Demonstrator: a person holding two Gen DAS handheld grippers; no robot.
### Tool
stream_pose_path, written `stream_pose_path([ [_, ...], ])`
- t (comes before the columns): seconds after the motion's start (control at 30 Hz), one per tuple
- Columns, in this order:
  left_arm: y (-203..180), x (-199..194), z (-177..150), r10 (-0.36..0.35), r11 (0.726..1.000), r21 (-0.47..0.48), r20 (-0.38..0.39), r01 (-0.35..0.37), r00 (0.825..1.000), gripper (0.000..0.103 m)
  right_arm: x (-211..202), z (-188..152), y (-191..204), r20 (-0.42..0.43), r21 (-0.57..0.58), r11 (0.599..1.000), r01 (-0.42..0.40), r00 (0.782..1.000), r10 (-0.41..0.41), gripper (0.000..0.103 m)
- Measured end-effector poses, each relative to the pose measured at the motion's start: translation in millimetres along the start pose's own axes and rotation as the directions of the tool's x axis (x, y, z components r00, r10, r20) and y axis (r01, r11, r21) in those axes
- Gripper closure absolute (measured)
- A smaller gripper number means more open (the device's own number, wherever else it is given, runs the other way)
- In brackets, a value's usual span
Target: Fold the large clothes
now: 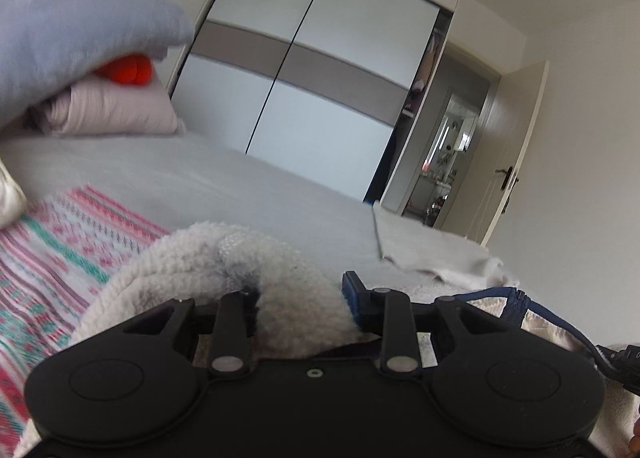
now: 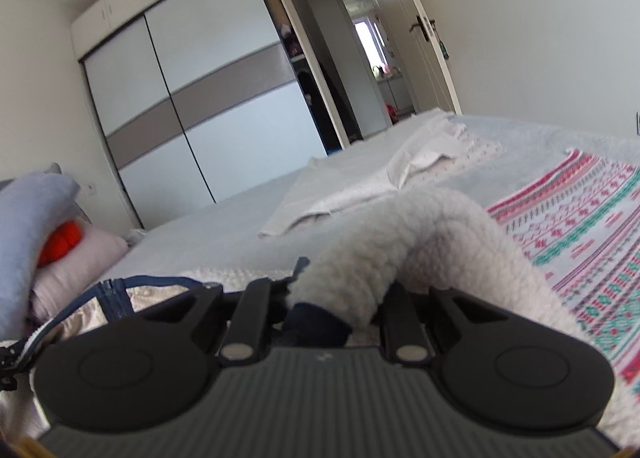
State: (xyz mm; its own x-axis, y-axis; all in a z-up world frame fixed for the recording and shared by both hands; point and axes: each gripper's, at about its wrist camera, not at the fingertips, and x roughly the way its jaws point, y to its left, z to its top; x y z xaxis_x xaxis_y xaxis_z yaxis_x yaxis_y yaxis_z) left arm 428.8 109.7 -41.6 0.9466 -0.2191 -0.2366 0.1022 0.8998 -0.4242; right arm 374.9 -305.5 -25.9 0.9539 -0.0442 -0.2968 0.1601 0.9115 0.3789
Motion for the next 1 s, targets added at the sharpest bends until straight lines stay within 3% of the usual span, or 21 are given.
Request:
stream_pose_path([
  [0.1, 27.8, 31.7, -7.9, -0.02, 0.988, -0.151, -0.12, 0.001, 0.993, 0.071, 27.5, -12.7, -32.7, -0.098, 0.15, 0.989, -0.011, 0.995, 0.026, 0.088],
  [0.2, 45.9, 41.1, -7.7, -0.087, 0.96, -0.278, -0.155, 0.041, 0.984, 0.07, 33.9, -10.9, -65.4, -0.132, 0.335, 0.94, -0.072, 0.984, 0.122, 0.09],
  [0.4, 55.2, 34.5, -3.0, -0.201, 0.914, -0.383, -0.143, 0.134, 0.969, 0.065, 44.6, 18.6, -75.5, -0.258, 0.338, 0.935, -0.105, 0.945, 0.2, 0.088],
  [0.47, 64.7, 29.5, 2.1, -0.271, 0.868, -0.456, -0.099, 0.199, 0.957, 0.058, 43.4, 26.9, -77.4, -0.28, 0.358, 0.926, -0.116, 0.933, 0.225, 0.088],
  [0.57, 78.9, 23.6, 9.8, -0.326, 0.778, -0.582, -0.051, 0.237, 0.944, 0.053, 40.8, 36.6, -89.7, -0.247, 0.506, 0.85, -0.149, 0.919, 0.308, 0.084],
  [0.67, 82.1, 16.7, 18.2, -0.33, 0.759, -0.604, -0.035, 0.243, 0.943, 0.05, 44.1, 45.8, -91.8, -0.239, 0.58, 0.804, -0.133, 0.916, 0.323, 0.08],
  [0.73, 82.7, 8.2, 24.9, -0.31, 0.766, -0.593, -0.005, 0.247, 0.951, 0.039, 48.1, 51.3, -89.4, -0.246, 0.607, 0.788, -0.101, 0.92, 0.307, 0.078],
  [0.77, 82.7, 0.9, 30.4, -0.286, 0.783, -0.57, 0.024, 0.248, 0.958, 0.035, 48.2, 52.3, -88.7, -0.241, 0.633, 0.769, -0.093, 0.919, 0.31, 0.072],
  [0.8, 81.1, -6.8, 36.2, -0.256, 0.81, -0.534, 0.051, 0.243, 0.965, 0.024, 53.7, 55.7, -90.0, -0.228, 0.667, 0.739, -0.09, 0.92, 0.318, 0.068],
  [0.87, 77.2, -19.4, 48.7, -0.211, 0.872, -0.436, 0.072, 0.221, 0.975, 0.018, 51.0, 61.4, -87.5, -0.173, 0.705, 0.702, -0.103, 0.935, 0.31, 0.042],
  [0.9, 75.4, -20.1, 55.5, -0.18, 0.91, -0.375, 0.027, 0.177, 0.983, 0.018, 46.9, 67.4, -82.6, -0.132, 0.691, 0.713, -0.117, 0.95, 0.284, 0.037],
  [0.93, 73.8, -18.1, 59.9, -0.152, 0.936, -0.326, -0.031, 0.134, 0.988, 0.018, 42.1, 75.4, -73.5, -0.121, 0.639, 0.761, -0.114, 0.962, 0.245, 0.028],
  [1.0, 76.2, -12.8, 58.6, -0.143, 0.955, -0.273, -0.086, 0.115, 0.986, 0.018, 34.7, 88.6, -41.7, -0.151, 0.441, 0.894, -0.076, 0.976, 0.157, 0.024],
])
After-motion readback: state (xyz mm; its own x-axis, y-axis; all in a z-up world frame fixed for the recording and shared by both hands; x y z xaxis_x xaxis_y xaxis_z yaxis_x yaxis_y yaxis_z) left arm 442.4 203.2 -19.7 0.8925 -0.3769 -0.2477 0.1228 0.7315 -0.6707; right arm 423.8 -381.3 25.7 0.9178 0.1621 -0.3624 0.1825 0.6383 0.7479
